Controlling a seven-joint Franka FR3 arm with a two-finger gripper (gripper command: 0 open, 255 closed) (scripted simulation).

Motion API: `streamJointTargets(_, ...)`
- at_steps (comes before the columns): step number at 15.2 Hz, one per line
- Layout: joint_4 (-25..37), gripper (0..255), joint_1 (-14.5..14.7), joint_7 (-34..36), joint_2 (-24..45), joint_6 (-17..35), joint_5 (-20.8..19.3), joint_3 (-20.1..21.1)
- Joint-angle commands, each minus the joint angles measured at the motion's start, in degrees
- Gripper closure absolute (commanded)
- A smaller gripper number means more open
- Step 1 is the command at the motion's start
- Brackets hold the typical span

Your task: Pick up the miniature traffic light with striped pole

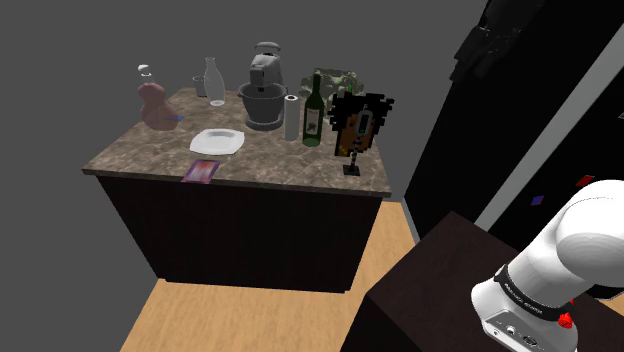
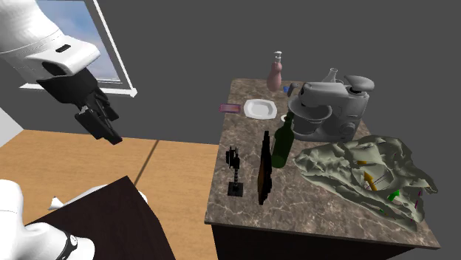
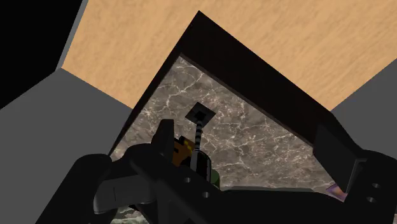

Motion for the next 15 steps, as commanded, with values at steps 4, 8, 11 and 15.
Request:
streamJointTargets(4,2.62,0,-1.22,4.37,7.3,2.7,0.67,0.9)
streamJointTargets(8,7.17,0,-2.76,9.94,17.17,5.39,1.31,1.72)
streamJointTargets(11,11.3,0,-3.8,13.93,24.58,6.71,1.67,1.99)
streamJointTargets(15,17.68,0,-4.95,18.92,34.41,7.58,2.13,1.85)
